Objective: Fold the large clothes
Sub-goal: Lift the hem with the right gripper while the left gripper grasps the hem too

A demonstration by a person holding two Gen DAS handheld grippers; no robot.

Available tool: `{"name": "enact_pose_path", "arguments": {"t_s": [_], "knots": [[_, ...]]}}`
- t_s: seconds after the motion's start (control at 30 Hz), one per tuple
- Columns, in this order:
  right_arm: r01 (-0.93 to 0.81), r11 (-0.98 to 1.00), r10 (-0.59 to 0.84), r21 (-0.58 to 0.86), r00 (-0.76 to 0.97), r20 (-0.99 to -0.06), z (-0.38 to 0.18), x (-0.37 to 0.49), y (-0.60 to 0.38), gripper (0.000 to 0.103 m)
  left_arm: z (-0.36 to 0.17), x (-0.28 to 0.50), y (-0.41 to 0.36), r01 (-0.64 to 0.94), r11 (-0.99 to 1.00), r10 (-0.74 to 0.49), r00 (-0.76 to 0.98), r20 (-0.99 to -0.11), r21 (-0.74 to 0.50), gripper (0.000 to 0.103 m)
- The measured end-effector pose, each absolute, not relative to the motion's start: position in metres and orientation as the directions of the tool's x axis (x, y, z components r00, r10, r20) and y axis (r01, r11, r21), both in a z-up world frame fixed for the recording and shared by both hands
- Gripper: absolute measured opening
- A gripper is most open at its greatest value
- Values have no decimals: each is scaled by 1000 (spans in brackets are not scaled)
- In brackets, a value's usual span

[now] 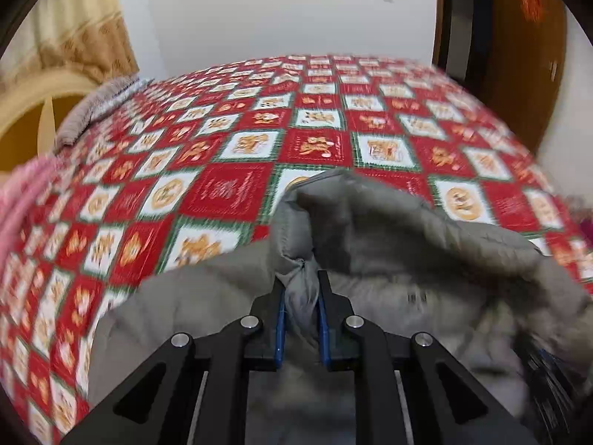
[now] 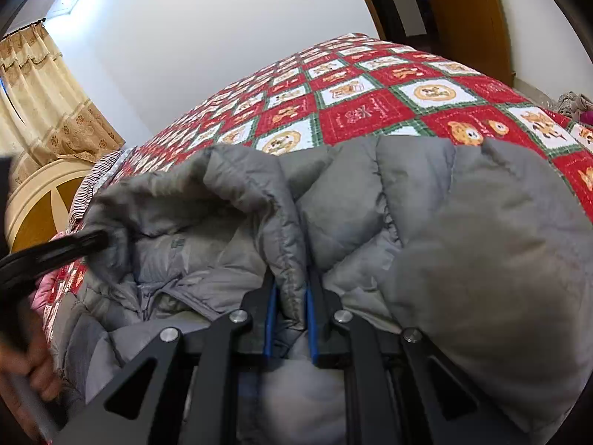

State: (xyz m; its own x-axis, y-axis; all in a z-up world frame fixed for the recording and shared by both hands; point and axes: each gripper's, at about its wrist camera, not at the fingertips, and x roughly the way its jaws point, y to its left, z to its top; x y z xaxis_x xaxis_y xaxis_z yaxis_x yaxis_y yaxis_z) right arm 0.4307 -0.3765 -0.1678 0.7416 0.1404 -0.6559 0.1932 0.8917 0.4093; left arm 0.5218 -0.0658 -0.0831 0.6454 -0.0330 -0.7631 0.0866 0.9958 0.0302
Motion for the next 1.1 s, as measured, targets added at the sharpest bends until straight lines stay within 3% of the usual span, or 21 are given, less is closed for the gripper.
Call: {"name": "enact_pose_path", "arguments": {"t_s": [0.17,0.37,0.43,0.53,0.6,0.63,0.77,0.97,1.03,1.1], "knots": [[193,890,144,412,739,-658,-169,431,-377,15,-118,496,-33,-1,999,-38,599,-800,-49,18],[187,866,191,464,734,-652,-168,429,-385,20,-162,492,7,-108,905,-237,674,-700,-411,18],[201,865,174,459,739,-651,-155,416,-392,27,-162,491,7,-112,901,-241,677,-696,-420,18],[248,905,-16,346,832,-554,-106,388,-398,33,-162,489,5,-105,906,-234,681,-694,-409,18],[247,910,-58,333,870,-489,-72,393,-402,39,-161,488,5,-104,902,-241,685,-687,-420,18],[245,913,-58,327,870,-490,-60,408,-401,47,-161,489,6,-103,899,-246,686,-685,-426,18],[216,903,53,373,803,-594,-54,495,-391,48,-162,490,9,-100,898,-246,693,-678,-428,18],[186,900,249,393,521,-817,-130,529,-350,41,-163,490,11,-94,891,-260,697,-668,-445,18],[139,942,204,305,485,-850,-146,508,-335,39,-164,490,13,-91,881,-277,697,-662,-465,18],[23,992,89,125,580,-810,-152,480,-313,38,-164,490,14,-80,874,-296,695,-656,-480,18]]}}
